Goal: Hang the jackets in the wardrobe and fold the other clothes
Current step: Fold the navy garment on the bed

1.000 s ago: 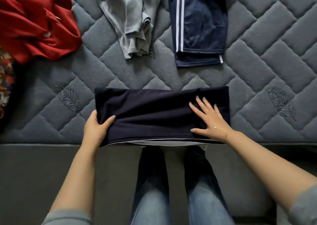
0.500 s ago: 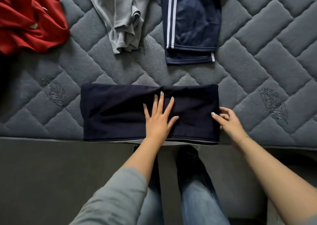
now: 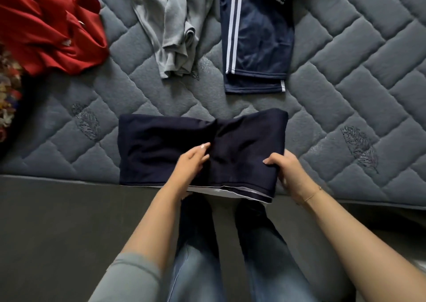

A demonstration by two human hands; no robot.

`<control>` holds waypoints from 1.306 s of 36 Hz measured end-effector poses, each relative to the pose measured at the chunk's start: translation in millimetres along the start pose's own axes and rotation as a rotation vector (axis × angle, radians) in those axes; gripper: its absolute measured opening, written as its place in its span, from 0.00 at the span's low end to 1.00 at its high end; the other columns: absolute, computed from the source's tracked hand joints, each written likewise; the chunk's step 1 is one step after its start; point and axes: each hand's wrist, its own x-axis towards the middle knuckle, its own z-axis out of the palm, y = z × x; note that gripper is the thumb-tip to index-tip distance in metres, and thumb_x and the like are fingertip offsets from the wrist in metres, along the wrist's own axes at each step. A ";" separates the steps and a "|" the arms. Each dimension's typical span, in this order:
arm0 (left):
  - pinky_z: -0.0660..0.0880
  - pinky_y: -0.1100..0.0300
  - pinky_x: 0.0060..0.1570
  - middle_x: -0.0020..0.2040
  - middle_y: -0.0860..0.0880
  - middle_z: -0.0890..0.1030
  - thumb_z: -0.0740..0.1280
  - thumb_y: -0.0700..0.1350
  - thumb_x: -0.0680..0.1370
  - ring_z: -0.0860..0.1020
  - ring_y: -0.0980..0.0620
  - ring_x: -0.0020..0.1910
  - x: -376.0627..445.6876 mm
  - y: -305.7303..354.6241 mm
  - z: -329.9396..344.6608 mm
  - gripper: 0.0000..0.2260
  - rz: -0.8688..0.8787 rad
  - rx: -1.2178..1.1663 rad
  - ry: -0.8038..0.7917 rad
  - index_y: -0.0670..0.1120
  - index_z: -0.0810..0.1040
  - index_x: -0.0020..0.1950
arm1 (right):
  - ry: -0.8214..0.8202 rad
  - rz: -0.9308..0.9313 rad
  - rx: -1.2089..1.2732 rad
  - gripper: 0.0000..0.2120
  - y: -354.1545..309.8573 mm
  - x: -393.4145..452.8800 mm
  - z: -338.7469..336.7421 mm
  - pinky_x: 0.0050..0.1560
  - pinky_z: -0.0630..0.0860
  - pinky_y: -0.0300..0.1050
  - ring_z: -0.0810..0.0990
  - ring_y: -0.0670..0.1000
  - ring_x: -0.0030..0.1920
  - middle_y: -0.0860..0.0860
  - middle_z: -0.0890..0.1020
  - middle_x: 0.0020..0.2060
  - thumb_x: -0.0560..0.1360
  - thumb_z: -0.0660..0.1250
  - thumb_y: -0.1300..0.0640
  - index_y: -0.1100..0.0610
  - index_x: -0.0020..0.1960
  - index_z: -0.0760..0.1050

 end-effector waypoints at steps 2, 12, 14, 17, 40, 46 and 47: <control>0.74 0.61 0.49 0.66 0.46 0.74 0.54 0.44 0.84 0.75 0.45 0.61 -12.0 4.0 -34.8 0.15 -0.085 -0.302 0.080 0.46 0.69 0.70 | -0.046 -0.059 -0.077 0.08 -11.3 -11.6 30.3 0.46 0.71 0.41 0.75 0.47 0.43 0.52 0.78 0.39 0.64 0.65 0.64 0.59 0.43 0.74; 0.73 0.59 0.51 0.61 0.49 0.79 0.51 0.49 0.84 0.81 0.56 0.53 -59.9 -6.3 -166.9 0.16 -0.103 -0.488 0.196 0.47 0.71 0.67 | -0.106 -0.221 -0.758 0.43 -3.5 -0.5 239.8 0.50 0.77 0.51 0.80 0.59 0.51 0.60 0.82 0.49 0.71 0.66 0.53 0.60 0.78 0.47; 0.72 0.59 0.50 0.60 0.52 0.80 0.51 0.53 0.83 0.81 0.59 0.51 -65.0 -11.5 -179.4 0.17 -0.121 -0.560 0.178 0.49 0.73 0.64 | -0.095 -0.195 -0.878 0.42 7.9 12.3 275.1 0.45 0.74 0.49 0.79 0.60 0.51 0.60 0.82 0.49 0.73 0.64 0.53 0.62 0.78 0.43; 0.71 0.57 0.57 0.61 0.52 0.80 0.54 0.57 0.81 0.79 0.55 0.57 -67.2 -23.4 -188.5 0.19 -0.107 -0.672 0.173 0.50 0.74 0.65 | -0.098 -0.115 -0.982 0.42 26.2 29.1 311.0 0.42 0.69 0.47 0.78 0.62 0.53 0.61 0.80 0.53 0.75 0.61 0.53 0.63 0.77 0.39; 0.78 0.66 0.36 0.52 0.49 0.82 0.69 0.43 0.78 0.82 0.58 0.43 -7.1 -29.8 -168.7 0.11 -0.049 -1.099 0.902 0.43 0.75 0.59 | -0.219 -0.515 -1.181 0.23 -24.2 111.2 199.3 0.67 0.66 0.50 0.72 0.54 0.63 0.54 0.75 0.62 0.75 0.71 0.57 0.59 0.68 0.71; 0.70 0.75 0.39 0.52 0.58 0.74 0.71 0.49 0.76 0.74 0.64 0.48 -31.3 -40.5 -110.5 0.24 -0.146 -1.016 1.097 0.49 0.64 0.67 | -0.280 -0.453 -1.009 0.16 -32.9 110.0 159.9 0.53 0.69 0.33 0.75 0.47 0.58 0.44 0.76 0.56 0.74 0.72 0.52 0.51 0.59 0.75; 0.71 0.74 0.43 0.53 0.57 0.74 0.72 0.50 0.75 0.74 0.63 0.49 -37.8 -44.4 -94.7 0.24 -0.169 -1.009 1.077 0.50 0.64 0.65 | -0.306 -0.406 -1.006 0.15 -31.9 109.7 152.8 0.54 0.71 0.37 0.75 0.47 0.59 0.44 0.77 0.56 0.74 0.72 0.52 0.51 0.58 0.75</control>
